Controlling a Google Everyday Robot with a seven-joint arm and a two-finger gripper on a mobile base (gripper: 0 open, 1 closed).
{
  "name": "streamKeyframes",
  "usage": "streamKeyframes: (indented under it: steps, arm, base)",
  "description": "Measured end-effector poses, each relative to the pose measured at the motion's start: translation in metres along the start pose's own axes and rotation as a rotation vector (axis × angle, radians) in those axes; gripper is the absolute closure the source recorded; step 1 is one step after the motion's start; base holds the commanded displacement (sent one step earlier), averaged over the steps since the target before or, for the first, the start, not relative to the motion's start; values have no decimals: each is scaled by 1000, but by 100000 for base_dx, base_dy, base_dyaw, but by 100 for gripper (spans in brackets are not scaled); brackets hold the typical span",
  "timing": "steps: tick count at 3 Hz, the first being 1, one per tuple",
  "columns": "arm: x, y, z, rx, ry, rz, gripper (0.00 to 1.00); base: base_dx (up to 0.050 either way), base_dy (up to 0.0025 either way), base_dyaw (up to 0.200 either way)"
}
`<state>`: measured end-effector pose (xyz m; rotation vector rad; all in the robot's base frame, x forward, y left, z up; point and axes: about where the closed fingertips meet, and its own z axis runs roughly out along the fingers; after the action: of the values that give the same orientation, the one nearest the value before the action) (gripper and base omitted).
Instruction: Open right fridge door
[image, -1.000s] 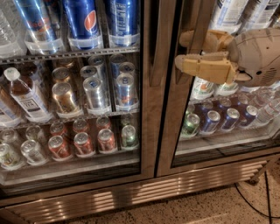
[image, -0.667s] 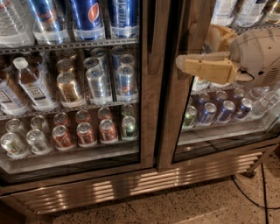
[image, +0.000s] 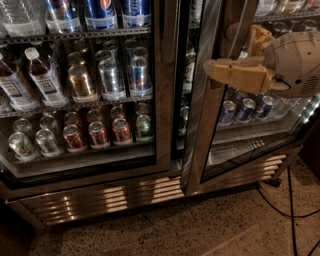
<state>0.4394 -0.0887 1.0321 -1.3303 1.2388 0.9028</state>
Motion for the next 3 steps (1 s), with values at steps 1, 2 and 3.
streamKeyframes:
  steps: [1, 2, 3]
  arm:
    - [0, 0, 0, 0, 0, 0, 100]
    - [0, 0, 0, 0, 0, 0, 100]
    - [0, 0, 0, 0, 0, 0, 100]
  base:
    - [2, -3, -19964]
    - [-8, 12, -20127]
    - [0, 0, 0]
